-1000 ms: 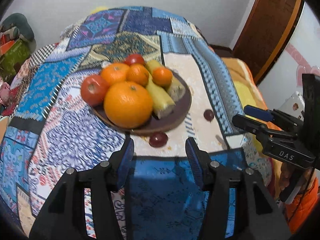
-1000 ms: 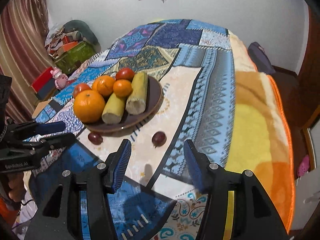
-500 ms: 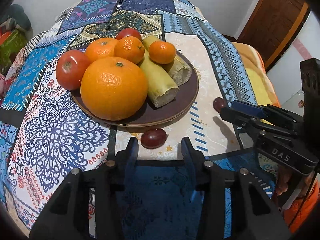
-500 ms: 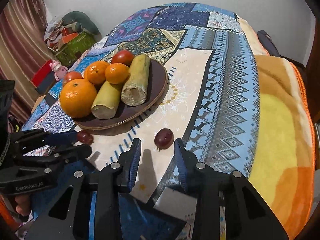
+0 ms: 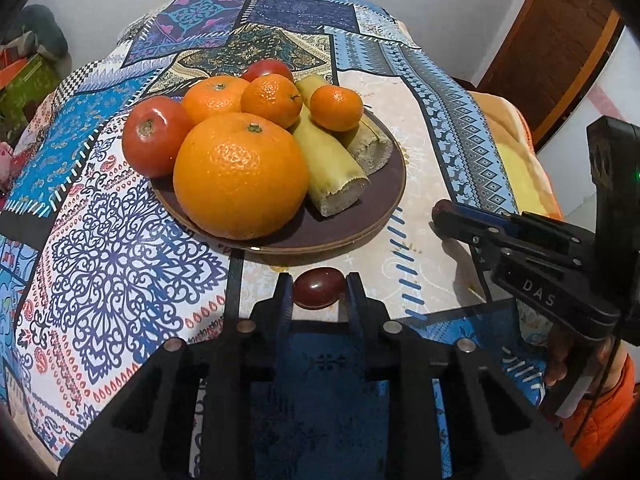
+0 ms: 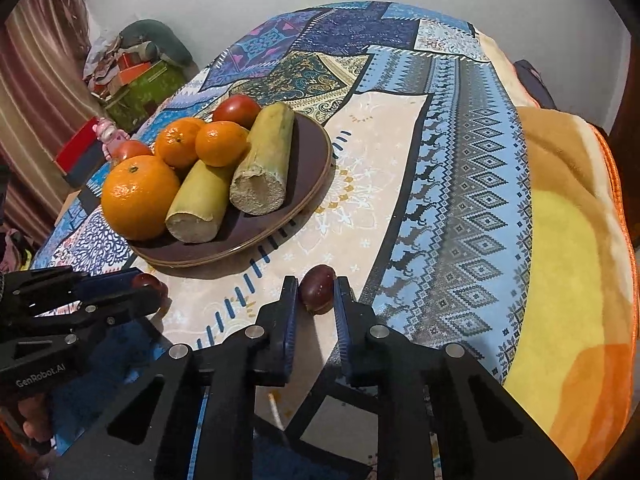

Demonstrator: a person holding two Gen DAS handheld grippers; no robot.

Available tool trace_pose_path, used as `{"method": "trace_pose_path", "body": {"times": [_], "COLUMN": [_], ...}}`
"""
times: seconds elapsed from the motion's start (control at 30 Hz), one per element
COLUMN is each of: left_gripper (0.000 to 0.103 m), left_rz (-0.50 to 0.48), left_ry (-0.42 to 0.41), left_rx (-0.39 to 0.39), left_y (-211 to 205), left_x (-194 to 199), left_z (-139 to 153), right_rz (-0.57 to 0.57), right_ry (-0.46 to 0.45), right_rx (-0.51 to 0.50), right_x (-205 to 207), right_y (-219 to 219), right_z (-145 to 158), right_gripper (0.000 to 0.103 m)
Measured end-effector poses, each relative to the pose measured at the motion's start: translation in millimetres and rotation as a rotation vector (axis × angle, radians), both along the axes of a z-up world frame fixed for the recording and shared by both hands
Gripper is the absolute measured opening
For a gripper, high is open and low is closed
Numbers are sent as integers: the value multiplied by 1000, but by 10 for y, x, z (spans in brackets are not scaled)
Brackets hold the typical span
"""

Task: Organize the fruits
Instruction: 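Carry both plums onto the purple plate and open both tools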

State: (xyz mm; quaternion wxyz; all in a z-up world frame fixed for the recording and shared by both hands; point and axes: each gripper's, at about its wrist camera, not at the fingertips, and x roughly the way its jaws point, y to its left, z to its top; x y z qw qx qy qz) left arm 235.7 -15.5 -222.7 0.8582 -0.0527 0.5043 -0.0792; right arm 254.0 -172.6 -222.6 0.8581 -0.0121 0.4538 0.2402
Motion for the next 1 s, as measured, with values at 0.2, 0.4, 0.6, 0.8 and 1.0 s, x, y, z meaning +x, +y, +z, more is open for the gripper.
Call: {"method": "trace_pose_path", "body": {"times": [0.2,0.4,0.6,0.8,1.0], "left_gripper": [26,26,26,26,26], "left_rz": [10,32,44,59,89], "left_ry": [-18,-78,-149,-186,-189], "left_rx": [-13,-32,-32,-16,-13], "left_y": [99,242,348,440,573], "left_x": [-96,-142,-105,37,233], "left_z": [97,351,623,740,724], "right_rz": [13,33,57,62,61], "right_ry": [-41,-78,-110,-109,-79], "right_rx": [1,26,41,59,52], "right_x": [-66,-126,-95,46,138], "right_y": [51,147,302,442,526], "right_z": [136,276,386,380,263], "right_gripper": [16,16,16,16,16]}}
